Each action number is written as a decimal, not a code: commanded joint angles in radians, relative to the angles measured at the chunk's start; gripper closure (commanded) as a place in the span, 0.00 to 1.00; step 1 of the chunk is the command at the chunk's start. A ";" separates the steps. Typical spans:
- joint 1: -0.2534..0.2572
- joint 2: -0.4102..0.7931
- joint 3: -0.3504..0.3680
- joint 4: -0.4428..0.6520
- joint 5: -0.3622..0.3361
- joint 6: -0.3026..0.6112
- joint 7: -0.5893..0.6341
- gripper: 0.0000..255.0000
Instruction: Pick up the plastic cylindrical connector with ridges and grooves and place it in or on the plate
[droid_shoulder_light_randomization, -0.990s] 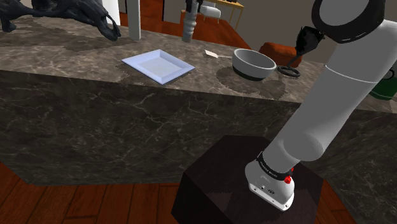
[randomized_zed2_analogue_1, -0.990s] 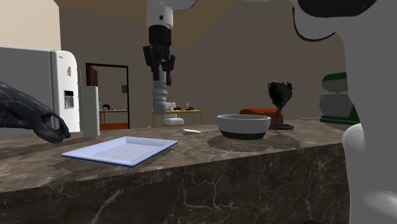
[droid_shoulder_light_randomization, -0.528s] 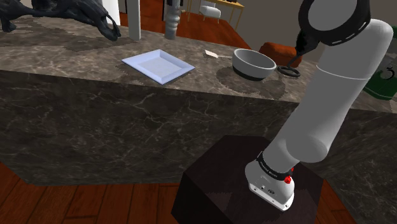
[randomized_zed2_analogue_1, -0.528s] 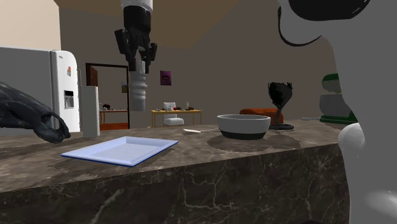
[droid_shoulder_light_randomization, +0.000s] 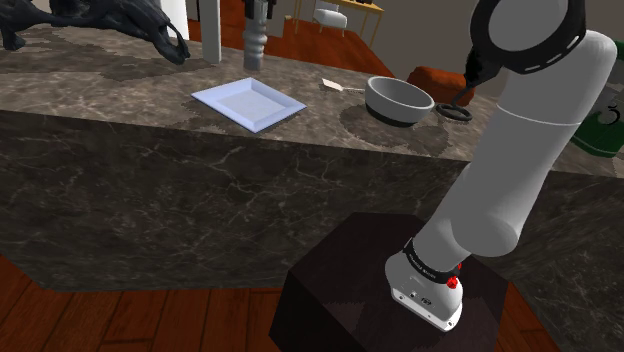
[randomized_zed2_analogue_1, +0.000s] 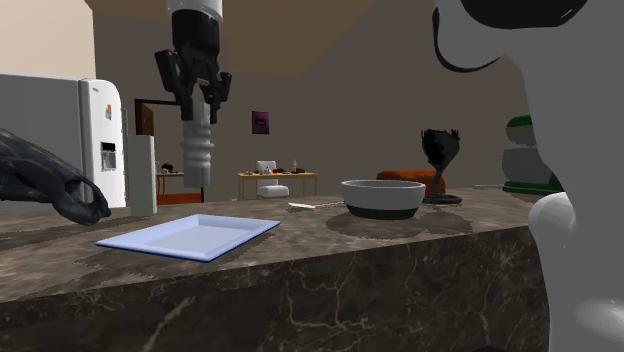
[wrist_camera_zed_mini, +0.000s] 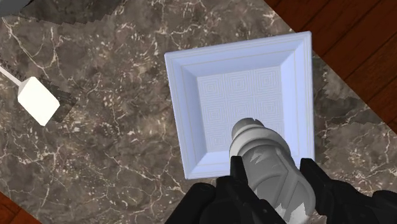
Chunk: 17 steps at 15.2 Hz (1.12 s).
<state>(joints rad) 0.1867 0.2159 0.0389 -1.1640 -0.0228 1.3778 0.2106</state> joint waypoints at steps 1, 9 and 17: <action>-0.001 -0.021 0.000 -0.059 0.001 0.038 0.001 1.00; -0.003 -0.072 -0.001 -0.241 0.003 0.169 0.001 1.00; -0.004 -0.096 -0.001 -0.368 0.004 0.272 0.002 1.00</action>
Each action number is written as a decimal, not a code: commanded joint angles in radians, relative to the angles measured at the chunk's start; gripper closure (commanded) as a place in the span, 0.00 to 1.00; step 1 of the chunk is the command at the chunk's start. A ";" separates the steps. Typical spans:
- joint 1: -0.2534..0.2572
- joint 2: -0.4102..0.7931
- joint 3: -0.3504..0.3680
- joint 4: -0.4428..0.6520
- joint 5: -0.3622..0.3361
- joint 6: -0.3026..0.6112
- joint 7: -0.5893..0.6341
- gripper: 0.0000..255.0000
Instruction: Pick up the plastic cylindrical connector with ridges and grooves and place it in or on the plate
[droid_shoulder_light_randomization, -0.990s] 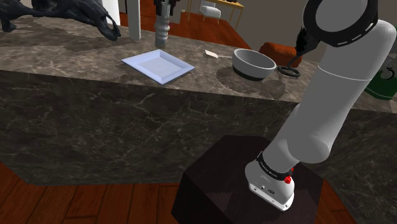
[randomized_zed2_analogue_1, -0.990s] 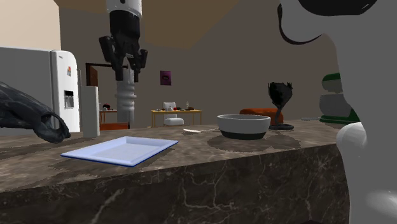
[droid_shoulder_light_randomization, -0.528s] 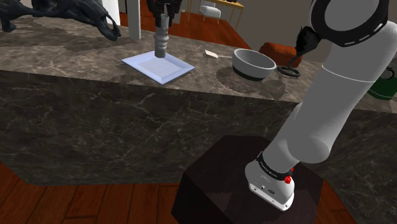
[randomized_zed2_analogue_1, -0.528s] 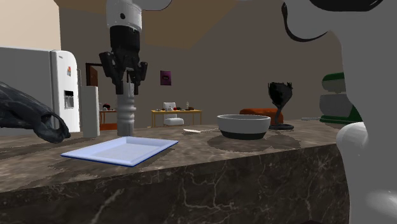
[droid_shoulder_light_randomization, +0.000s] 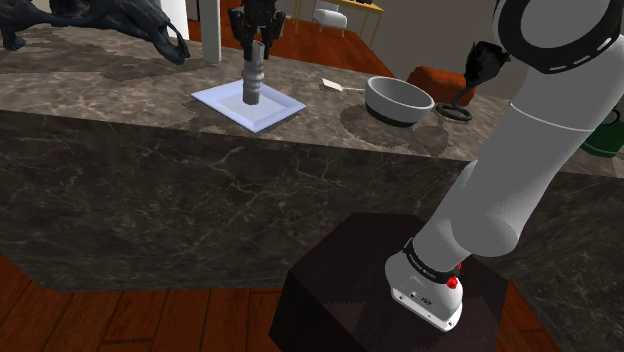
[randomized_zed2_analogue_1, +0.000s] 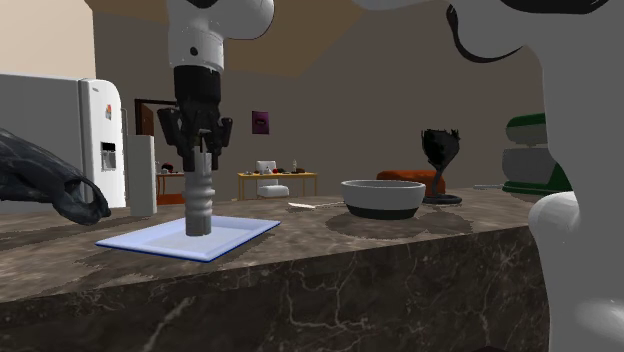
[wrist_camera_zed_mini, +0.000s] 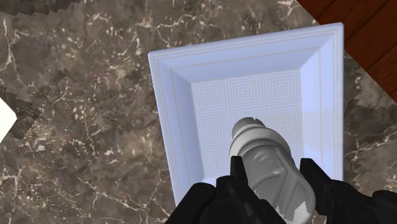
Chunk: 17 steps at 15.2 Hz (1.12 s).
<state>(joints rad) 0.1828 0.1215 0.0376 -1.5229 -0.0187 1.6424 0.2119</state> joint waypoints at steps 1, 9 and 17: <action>0.000 -0.002 0.000 -0.009 0.000 0.008 0.001 1.00; 0.000 -0.002 0.000 -0.009 0.000 0.008 0.001 0.00; 0.003 0.035 0.001 0.171 -0.002 -0.135 0.001 0.00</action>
<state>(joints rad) 0.1848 0.1552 0.0387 -1.3651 -0.0200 1.5207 0.2125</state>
